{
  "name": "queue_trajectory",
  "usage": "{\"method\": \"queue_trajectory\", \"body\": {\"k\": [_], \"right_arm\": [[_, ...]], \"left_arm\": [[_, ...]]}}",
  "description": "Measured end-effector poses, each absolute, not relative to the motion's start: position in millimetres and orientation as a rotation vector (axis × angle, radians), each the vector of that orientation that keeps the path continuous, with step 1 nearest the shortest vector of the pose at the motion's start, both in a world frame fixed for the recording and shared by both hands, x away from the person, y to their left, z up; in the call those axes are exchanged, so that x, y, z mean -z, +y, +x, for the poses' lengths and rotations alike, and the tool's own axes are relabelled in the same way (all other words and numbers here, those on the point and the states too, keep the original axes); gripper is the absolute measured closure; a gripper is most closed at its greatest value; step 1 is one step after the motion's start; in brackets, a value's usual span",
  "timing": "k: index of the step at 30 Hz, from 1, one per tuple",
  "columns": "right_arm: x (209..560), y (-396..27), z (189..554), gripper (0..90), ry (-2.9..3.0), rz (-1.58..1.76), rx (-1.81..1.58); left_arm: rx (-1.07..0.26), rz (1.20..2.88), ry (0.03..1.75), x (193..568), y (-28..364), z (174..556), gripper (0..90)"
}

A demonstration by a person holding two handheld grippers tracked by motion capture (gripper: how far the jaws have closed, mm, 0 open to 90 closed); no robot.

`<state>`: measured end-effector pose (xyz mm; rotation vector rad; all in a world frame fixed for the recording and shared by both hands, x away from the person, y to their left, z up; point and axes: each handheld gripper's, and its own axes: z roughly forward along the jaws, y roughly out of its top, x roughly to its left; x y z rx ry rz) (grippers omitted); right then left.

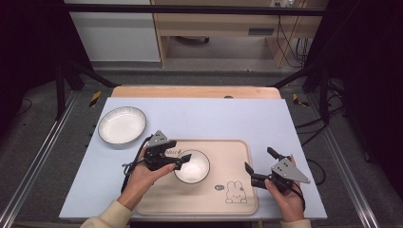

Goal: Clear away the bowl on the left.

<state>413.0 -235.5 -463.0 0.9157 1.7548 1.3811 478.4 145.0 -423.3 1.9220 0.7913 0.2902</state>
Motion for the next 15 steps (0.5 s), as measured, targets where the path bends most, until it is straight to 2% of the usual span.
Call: {"method": "queue_trajectory", "body": {"k": [5,15], "right_arm": [[463,-237,413,4.6,1.75,0.925,-1.38],[462,-237,412,3.7,1.738,0.931,-1.391]], "left_arm": [[-0.279,1.894,0.745,418,143,478,9.9],[-0.261,1.861,0.666,406,137,475,5.4]]}}
